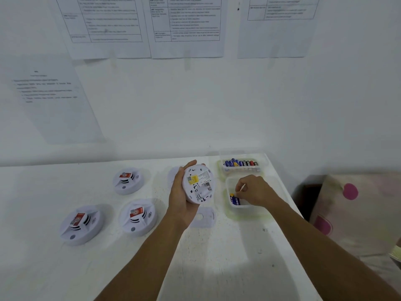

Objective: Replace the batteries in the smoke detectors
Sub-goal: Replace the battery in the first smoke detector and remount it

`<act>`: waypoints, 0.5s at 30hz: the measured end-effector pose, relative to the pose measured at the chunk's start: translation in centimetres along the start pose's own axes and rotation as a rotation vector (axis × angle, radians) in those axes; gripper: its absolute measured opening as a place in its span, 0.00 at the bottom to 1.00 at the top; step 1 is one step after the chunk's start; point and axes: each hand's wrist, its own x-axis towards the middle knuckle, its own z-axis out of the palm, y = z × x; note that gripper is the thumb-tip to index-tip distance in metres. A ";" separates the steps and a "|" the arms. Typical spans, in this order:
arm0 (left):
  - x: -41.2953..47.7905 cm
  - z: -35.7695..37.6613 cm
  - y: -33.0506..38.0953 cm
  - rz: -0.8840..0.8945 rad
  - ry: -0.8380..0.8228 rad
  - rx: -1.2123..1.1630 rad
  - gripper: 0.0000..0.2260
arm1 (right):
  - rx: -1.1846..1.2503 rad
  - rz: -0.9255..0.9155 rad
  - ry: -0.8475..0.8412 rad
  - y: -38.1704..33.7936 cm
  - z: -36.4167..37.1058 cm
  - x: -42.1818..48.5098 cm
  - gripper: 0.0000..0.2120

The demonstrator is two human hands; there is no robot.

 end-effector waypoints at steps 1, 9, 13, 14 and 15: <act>0.1 -0.1 0.0 -0.002 0.001 0.001 0.17 | -0.001 -0.001 -0.008 0.1 0.0 0.1 0.07; 2.1 0.2 0.4 -0.014 -0.017 0.035 0.17 | 0.049 -0.122 0.120 -1.3 -4.9 2.4 0.06; 3.6 0.6 0.7 -0.024 -0.026 0.041 0.18 | 0.099 -0.093 0.196 -1.1 -8.7 6.0 0.05; 4.0 0.6 0.7 -0.030 -0.028 0.036 0.18 | 0.066 -0.078 0.181 -0.8 -9.2 6.8 0.05; 4.3 0.6 0.7 -0.036 -0.030 0.034 0.18 | 0.024 -0.070 0.158 -0.5 -9.4 7.7 0.05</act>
